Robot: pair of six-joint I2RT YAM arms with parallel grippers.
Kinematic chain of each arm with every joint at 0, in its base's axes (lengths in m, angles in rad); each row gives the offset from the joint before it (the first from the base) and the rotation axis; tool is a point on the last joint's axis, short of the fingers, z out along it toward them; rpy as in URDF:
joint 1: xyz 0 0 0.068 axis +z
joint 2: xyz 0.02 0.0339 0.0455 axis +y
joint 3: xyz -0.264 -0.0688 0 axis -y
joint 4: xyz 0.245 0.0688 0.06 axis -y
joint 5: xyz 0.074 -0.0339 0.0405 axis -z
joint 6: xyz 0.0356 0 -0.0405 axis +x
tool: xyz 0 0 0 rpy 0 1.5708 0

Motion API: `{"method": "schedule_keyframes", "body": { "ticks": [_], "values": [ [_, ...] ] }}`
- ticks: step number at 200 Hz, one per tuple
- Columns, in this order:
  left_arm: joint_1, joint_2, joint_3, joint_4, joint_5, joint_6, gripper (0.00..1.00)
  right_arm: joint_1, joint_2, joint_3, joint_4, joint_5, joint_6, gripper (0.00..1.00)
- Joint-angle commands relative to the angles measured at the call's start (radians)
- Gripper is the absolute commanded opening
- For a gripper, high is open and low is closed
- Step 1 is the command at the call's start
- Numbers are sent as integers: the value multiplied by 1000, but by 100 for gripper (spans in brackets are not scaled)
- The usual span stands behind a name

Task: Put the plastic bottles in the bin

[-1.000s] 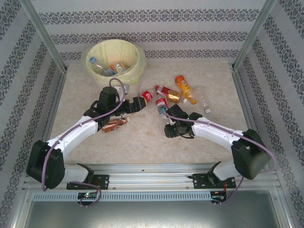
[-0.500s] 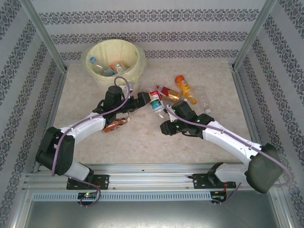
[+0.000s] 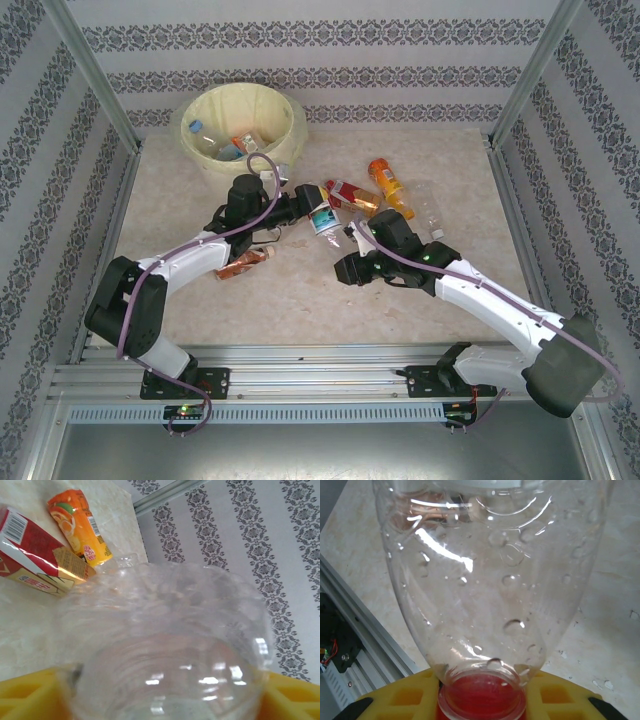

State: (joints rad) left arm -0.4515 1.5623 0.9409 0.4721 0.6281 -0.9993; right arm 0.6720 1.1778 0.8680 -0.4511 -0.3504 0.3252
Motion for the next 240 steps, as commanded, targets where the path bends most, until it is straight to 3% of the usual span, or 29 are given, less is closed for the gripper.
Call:
{"method": "schedule_keyframes", "body": {
  "ticks": [1, 41, 69, 85, 120, 178, 240],
  "values": [
    [-12, 2, 29, 71, 18, -13, 70, 6, -1, -12, 25, -16, -23, 32],
    [-13, -28, 39, 5, 33, 30, 59, 6, -8, -26, 51, -8, -16, 38],
    [-13, -72, 63, -79, 23, 82, 55, 4, -49, -36, 66, 1, -12, 72],
    [-13, -101, 88, -147, 12, 121, 55, 3, -99, -44, 80, 2, -12, 83],
    [-13, -149, 188, -320, -16, 211, 55, -7, -234, -19, 67, 42, -11, 98],
    [-5, -104, 540, -706, -121, 442, 57, -55, -371, 144, 60, 137, -35, 98],
    [44, 79, 1057, -1037, -307, 605, 59, -69, -392, 253, 88, 194, -78, 98]
  ]
}}
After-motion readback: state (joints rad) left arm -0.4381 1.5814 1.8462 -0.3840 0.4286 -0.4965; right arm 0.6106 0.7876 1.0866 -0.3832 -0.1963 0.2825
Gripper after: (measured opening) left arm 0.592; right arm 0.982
